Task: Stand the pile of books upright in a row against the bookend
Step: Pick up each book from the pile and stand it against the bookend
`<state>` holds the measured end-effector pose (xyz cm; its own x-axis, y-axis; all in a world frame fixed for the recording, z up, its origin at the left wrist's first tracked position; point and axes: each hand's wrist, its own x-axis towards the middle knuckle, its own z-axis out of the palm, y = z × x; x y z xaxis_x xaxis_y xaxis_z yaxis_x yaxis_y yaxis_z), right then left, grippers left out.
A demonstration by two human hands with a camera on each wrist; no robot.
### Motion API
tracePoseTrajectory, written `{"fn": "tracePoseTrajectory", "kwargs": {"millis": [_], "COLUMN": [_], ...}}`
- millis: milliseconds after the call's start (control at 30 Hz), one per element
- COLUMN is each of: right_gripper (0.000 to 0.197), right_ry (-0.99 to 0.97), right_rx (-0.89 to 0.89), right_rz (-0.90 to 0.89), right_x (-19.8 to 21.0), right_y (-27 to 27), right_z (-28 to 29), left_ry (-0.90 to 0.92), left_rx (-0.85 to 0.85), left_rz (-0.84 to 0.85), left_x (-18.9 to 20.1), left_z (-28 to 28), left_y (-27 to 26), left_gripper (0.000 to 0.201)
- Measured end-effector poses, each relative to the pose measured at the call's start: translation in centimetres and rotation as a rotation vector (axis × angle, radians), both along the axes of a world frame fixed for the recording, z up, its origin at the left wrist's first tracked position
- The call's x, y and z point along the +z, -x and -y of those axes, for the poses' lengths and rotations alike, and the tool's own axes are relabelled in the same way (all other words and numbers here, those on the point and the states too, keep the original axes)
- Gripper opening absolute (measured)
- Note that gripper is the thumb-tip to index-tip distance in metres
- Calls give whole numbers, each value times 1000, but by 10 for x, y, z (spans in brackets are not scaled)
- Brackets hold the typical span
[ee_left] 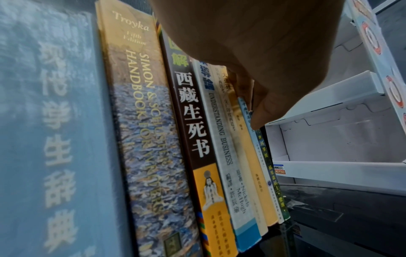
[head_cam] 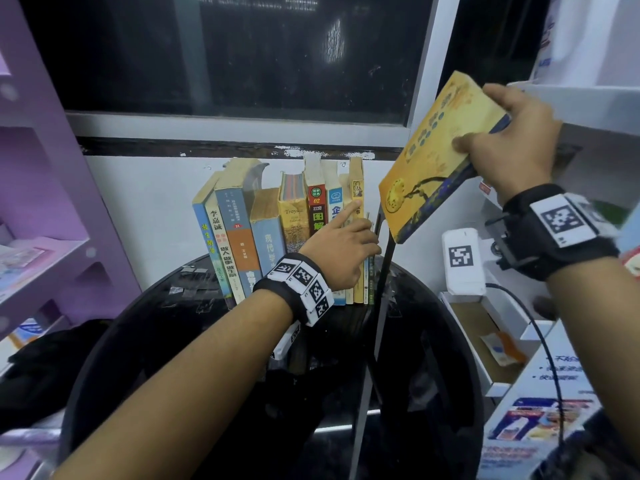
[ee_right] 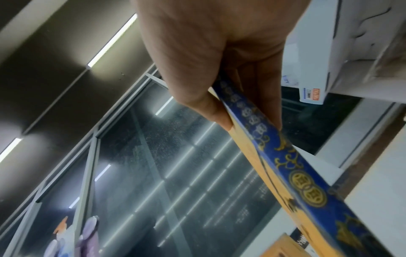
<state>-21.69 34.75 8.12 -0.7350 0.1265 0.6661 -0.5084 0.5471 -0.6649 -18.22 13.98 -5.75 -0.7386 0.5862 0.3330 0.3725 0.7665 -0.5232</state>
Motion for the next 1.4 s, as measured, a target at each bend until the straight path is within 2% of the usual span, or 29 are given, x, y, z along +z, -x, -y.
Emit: {"fn": "tracePoseTrajectory", "kwargs": {"millis": [167,367,533,833,1100,1400], "right_gripper": [65,70,66,63,61,43], "right_ry": [-9,-120,-240,-435,-523,-518], "right_rx": [15,5,-59,-37,2,42], "right_rz": [48,49,101,133,173,220], "right_x": [-23,-49,-72,-98,-100,-103], "right_y": [12,18,23,34,41,47], "right_z": [1,23,41,52,60,62], "left_ry": [20,30,31,15,71,169], "left_rx": [-30,-51,-32,-52,-56,-33], "left_rz": [0,-8,-5,-44,-68,-97], "left_x": [2,1,-1,-4,1,10], "left_z": [5,6,6,6,4,8], "left_y": [1,0,1,6,14,24], "left_gripper": [46,46,47,32,25,30]}}
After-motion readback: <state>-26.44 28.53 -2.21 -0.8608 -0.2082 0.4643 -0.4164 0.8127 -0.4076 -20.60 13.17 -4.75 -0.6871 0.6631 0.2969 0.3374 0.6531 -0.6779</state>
